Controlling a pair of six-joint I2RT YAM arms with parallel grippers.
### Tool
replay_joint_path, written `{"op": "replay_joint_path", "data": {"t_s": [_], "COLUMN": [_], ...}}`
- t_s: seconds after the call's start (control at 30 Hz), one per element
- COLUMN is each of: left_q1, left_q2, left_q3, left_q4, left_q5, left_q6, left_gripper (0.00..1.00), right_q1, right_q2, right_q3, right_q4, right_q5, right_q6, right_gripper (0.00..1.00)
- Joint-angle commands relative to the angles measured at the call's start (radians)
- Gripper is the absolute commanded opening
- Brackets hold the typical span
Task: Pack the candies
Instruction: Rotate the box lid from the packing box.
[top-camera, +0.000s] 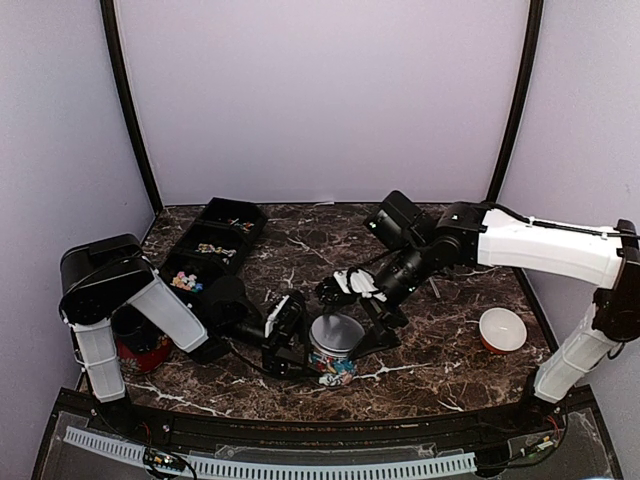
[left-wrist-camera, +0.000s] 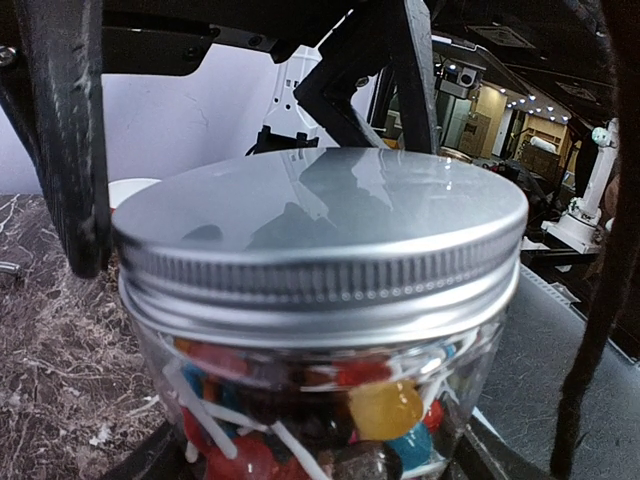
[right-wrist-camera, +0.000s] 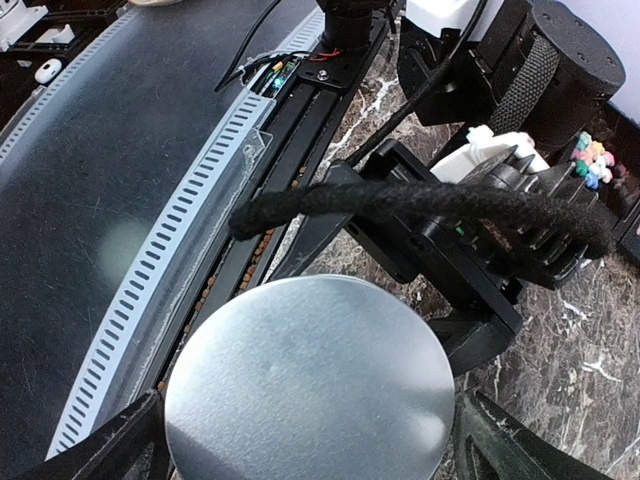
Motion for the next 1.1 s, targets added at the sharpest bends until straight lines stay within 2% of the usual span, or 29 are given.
{"op": "replay_joint_path", "data": {"t_s": [0.0,0.37,0.5,0.87,1.07], "left_q1": [-0.003,-0.003,-0.003,-0.003,-0.003], "left_q2": [-0.010,-0.012,-0.014,-0.049,-0.101], "left_q3": [0.033,0.037,0.036,0.025,0.010], "left_q4": [0.016,0.001,-0.005,-0.078,-0.144], "left_q5": [0.038,0.040,0.026,-0.088,-0.241], "left_q6": [0.015,0.022,0.026,0.081,0.126], "left_gripper": [0.70,0.69,0.70,0.70,0.70], "right_q1": [0.008,0.008,0.007,0.008,0.008], "right_q2": [0.020,0.062,0.083,0.082,0.085], "right_q3": [0.036,0.061,0.072,0.045,0.027], "right_q4": [-0.013,-0.058,-0.081,-0.050,-0.018], "right_q5": [-0.036,-0.076,-0.091,-0.087,-0.038], "right_q6": [-0.013,-0.027,-0.030,0.018,0.095], "right_gripper": [0.97,1.00,0.96,0.90,0.88]}}
